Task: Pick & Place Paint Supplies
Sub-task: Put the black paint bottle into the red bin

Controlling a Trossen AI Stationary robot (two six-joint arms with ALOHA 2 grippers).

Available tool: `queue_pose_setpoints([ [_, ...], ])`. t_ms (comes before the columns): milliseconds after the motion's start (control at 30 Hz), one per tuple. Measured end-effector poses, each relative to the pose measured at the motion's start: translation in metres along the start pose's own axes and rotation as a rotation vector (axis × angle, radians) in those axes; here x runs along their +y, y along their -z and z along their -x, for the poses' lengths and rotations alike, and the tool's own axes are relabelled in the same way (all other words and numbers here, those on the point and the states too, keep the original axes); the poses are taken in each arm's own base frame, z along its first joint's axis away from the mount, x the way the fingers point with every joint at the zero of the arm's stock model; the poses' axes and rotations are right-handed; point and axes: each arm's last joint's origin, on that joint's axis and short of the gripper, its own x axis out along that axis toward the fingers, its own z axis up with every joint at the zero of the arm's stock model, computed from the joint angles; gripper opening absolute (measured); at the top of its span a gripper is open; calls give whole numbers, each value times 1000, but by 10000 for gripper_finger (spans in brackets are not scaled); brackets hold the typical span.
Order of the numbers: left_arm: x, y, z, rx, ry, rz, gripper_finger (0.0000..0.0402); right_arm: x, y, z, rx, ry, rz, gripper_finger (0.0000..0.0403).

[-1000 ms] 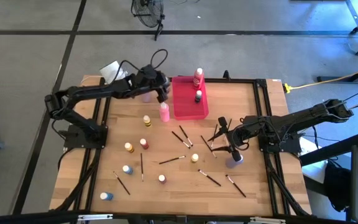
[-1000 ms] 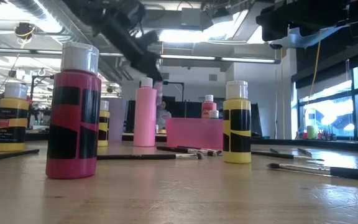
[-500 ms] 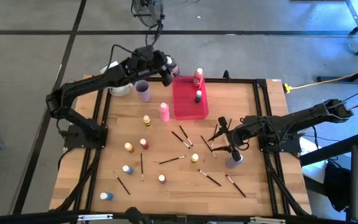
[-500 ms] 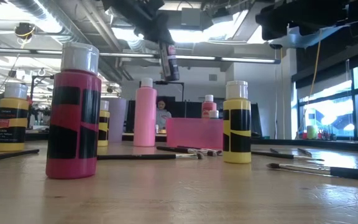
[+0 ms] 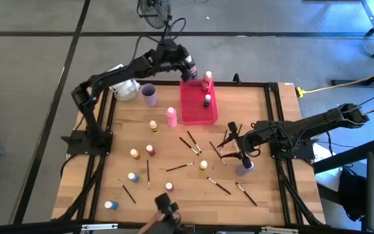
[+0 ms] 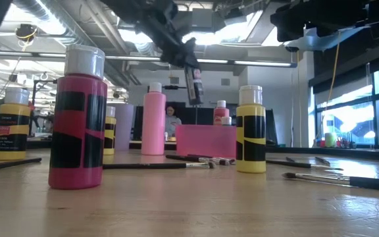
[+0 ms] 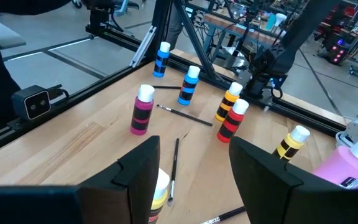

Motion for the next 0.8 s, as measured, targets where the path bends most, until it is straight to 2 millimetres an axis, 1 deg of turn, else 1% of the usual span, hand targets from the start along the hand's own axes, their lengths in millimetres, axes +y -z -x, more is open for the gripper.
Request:
queue_pose_setpoints([
  [133,2,9,-23,73,37,31,223,0,0,0,0,-1,0,197],
  [233,1,18,-36,110,52,41,223,0,0,0,2,-4,-1,197],
  [800,-5,51,-75,191,70,66,223,1,2,0,25,-10,-4,197],
])
